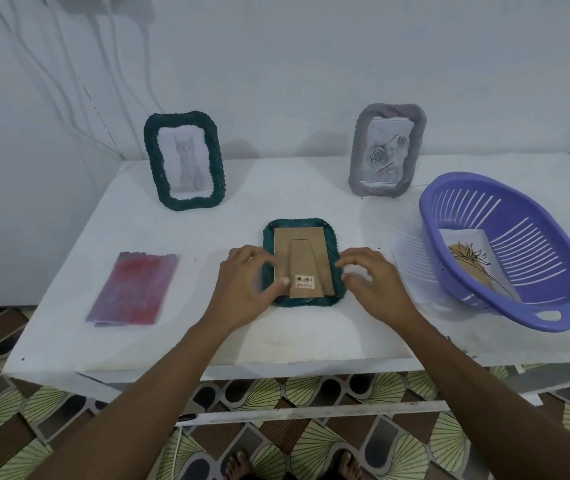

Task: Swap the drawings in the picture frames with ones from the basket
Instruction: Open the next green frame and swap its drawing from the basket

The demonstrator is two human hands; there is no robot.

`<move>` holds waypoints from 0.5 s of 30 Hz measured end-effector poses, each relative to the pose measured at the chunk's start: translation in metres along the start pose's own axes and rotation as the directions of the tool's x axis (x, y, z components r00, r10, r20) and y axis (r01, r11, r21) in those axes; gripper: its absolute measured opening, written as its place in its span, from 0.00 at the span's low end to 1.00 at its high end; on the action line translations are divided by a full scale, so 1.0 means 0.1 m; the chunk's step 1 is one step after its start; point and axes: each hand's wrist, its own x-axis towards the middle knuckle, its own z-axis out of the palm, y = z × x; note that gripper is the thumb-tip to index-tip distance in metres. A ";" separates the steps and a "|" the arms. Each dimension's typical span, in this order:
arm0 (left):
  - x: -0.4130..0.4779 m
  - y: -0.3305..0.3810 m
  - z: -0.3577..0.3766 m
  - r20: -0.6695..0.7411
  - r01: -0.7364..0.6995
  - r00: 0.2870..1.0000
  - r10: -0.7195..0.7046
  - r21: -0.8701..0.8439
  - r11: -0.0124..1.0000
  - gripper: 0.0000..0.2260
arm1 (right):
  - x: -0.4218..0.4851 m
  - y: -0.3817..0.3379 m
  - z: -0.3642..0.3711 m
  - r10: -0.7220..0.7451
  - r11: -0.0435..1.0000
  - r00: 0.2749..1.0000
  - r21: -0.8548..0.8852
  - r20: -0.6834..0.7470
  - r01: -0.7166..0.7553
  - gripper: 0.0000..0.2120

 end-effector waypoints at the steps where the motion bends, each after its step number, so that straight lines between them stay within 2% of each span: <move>1: 0.07 0.07 0.04 0.018 -0.016 1.000 0.015 0.046 0.999 0.21 | 0.06 -0.01 0.01 0.009 1.000 1.000 -0.020 -0.014 -0.009 0.13; 5: 0.30 0.31 0.31 0.126 0.013 0.991 -0.044 0.238 0.971 0.30 | 0.34 0.03 0.06 0.040 0.989 0.998 -0.139 -0.038 -0.045 0.09; 8: 0.34 0.36 0.48 0.123 0.031 0.989 -0.087 0.400 0.916 0.34 | 0.48 0.06 0.12 0.082 0.981 0.996 -0.172 -0.036 -0.087 0.08; 10: 0.31 0.37 0.53 0.057 0.032 0.996 -0.061 0.412 0.911 0.33 | 0.49 0.08 0.14 0.089 0.974 0.996 -0.204 -0.031 -0.094 0.09; 15: 0.27 0.34 0.53 -0.045 0.043 0.999 -0.031 0.303 0.952 0.31 | 0.47 0.14 0.17 0.070 0.975 0.995 -0.206 -0.076 -0.084 0.11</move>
